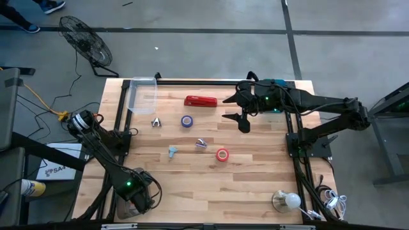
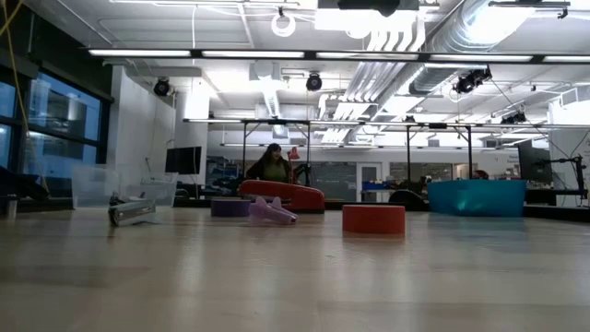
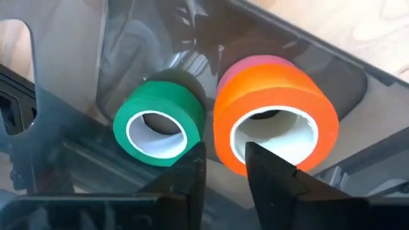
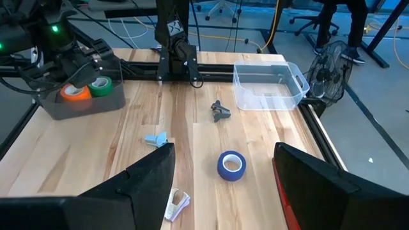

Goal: Pick and place Stapler, Stapler remover, tape
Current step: Put the red tape into the black bin

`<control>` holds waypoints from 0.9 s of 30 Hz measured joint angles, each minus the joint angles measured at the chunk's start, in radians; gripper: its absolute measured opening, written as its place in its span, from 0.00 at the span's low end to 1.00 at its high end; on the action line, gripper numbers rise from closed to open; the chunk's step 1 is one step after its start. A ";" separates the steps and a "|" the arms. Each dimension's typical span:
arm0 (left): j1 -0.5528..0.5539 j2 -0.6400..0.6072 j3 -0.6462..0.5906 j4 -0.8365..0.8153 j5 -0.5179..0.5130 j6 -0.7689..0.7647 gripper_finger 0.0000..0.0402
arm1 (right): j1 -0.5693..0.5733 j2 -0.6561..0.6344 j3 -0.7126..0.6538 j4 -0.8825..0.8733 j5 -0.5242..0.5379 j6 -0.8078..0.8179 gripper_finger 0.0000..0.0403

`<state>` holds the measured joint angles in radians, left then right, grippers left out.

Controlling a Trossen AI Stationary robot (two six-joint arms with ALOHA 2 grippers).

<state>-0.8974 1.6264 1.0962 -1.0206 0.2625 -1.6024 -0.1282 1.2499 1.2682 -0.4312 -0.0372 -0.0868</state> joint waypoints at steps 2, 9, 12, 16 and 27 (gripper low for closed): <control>0.000 0.000 0.000 0.001 0.011 0.000 0.29 | 0.000 0.000 0.000 -0.002 0.000 0.004 0.64; 0.000 -0.005 0.000 0.001 0.048 0.005 0.29 | -0.006 0.000 0.000 -0.066 0.019 0.001 0.64; 0.001 -0.032 0.006 -0.009 0.048 0.000 0.30 | -0.015 0.000 0.000 -0.115 0.032 0.025 0.64; 0.001 -0.077 0.033 -0.093 0.042 -0.042 0.30 | -0.023 0.000 0.000 -0.168 0.034 0.036 0.64; 0.002 -0.223 0.091 -0.234 -0.277 -0.166 0.30 | -0.010 0.000 -0.095 -0.198 0.006 0.065 0.64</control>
<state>-0.8959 1.4034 1.1870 -1.2547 -0.0141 -1.7681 -0.1382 1.2499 1.1733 -0.6291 -0.0316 -0.0222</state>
